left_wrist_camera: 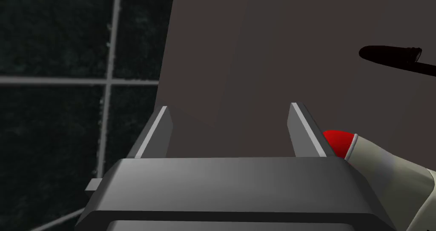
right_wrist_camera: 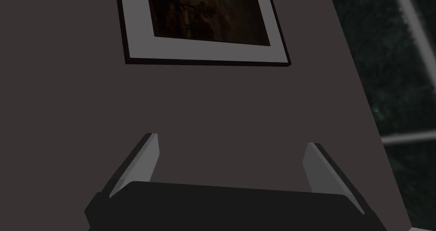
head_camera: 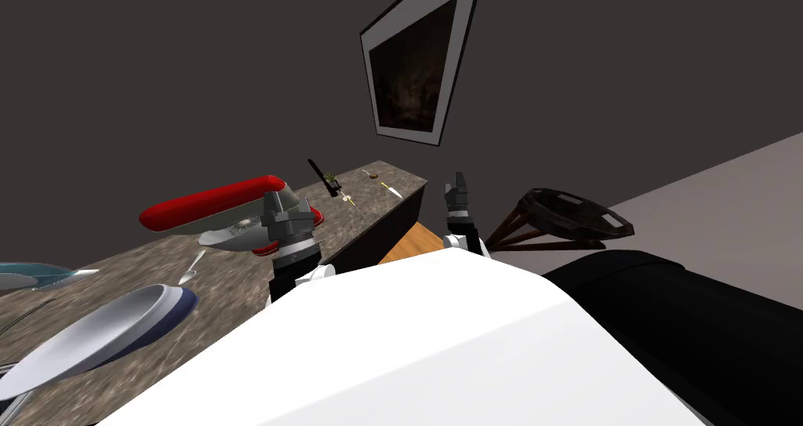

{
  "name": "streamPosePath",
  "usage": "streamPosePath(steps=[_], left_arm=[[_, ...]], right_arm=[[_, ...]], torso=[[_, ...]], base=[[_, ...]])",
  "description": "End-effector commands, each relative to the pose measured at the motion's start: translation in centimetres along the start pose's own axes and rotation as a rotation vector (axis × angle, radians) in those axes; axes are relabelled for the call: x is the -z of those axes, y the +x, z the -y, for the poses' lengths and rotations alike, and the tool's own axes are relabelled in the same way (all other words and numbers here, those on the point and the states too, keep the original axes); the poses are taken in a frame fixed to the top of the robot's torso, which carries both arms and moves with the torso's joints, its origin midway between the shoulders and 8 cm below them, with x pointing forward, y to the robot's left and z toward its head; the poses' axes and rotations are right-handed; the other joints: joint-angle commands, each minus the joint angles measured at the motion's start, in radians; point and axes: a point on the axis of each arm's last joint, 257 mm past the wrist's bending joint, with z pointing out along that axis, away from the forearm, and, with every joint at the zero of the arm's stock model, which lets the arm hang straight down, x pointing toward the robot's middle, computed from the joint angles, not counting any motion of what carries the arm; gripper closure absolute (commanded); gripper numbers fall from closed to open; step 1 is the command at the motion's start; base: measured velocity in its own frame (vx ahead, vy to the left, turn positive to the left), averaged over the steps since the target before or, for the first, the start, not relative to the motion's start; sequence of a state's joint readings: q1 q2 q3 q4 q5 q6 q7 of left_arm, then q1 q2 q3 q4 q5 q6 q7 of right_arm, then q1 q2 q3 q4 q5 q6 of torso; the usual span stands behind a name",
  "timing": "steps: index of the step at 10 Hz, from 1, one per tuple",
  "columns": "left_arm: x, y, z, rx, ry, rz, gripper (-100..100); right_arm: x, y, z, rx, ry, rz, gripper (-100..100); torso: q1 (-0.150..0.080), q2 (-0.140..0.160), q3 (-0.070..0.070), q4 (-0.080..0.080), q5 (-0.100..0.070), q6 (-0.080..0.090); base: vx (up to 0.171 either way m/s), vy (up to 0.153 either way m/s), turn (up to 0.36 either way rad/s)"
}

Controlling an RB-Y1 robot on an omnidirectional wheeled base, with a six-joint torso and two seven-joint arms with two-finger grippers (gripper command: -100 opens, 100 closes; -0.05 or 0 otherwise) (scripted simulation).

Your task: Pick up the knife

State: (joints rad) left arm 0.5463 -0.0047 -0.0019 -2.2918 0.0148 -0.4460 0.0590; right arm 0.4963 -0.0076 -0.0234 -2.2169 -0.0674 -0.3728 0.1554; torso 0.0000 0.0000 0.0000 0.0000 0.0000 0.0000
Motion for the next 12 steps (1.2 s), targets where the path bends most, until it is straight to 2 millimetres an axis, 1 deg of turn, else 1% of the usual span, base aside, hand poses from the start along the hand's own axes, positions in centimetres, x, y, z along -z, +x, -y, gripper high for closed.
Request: streamPosePath(steps=[1,3,5,7,9,10,11,12], left_arm=[[0.7,-0.6,-1.0,-0.011,-0.039,-0.011,-100],[1.6,-1.6,-2.3,-0.024,-0.094,-0.02,-100],[3.1,-3.1,-4.0,-0.04,-0.169,-0.026,-100],[5.0,-5.0,-5.8,-0.059,-0.262,-0.028,-100],[7.4,-7.3,-7.7,-0.078,-0.368,-0.023,-100],[8.3,-8.4,-8.4,-0.086,-0.414,-0.024,-100],[8.8,-8.6,-8.5,-0.091,-0.427,-0.025,-100],[10.3,-9.9,-9.4,-0.103,-0.488,-0.021,-100]], right_arm=[[0.0,0.0,0.0,0.0,0.0,0.0,0],[0.0,0.0,0.0,0.0,0.0,0.0,0],[0.0,0.0,0.0,0.0,0.0,0.0,0],[0.0,0.0,0.0,0.0,0.0,0.0,0],[0.0,0.0,0.0,0.0,0.0,0.0,0],[0.0,0.0,0.0,0.0,0.0,0.0,0],[0.0,0.0,0.0,0.0,0.0,0.0,0],[0.0,0.0,0.0,0.0,0.0,0.0,0]], torso=[[0.0,0.0,0.0,0.0,0.0,0.0],[-0.002,-0.001,-0.001,0.0,0.0,0.0],[-0.003,-0.002,-0.001,0.0,-0.001,0.0],[-0.004,-0.003,-0.001,-0.001,-0.001,0.0],[-0.004,-0.003,-0.002,-0.001,-0.001,0.0],[-0.005,-0.003,-0.002,-0.001,-0.001,0.0],[-0.004,-0.003,-0.002,-0.001,-0.001,0.0],[-0.003,-0.003,-0.002,-0.001,-0.001,0.0]], base=[[0.018,-0.021,-0.067],[0.031,-0.036,-0.09],[0.029,-0.051,-0.1],[0.051,-0.067,-0.153],[0.058,-0.071,-0.169],[0.061,-0.072,-0.167],[0.051,-0.033,-0.059],[0.05,-0.039,-0.125]])
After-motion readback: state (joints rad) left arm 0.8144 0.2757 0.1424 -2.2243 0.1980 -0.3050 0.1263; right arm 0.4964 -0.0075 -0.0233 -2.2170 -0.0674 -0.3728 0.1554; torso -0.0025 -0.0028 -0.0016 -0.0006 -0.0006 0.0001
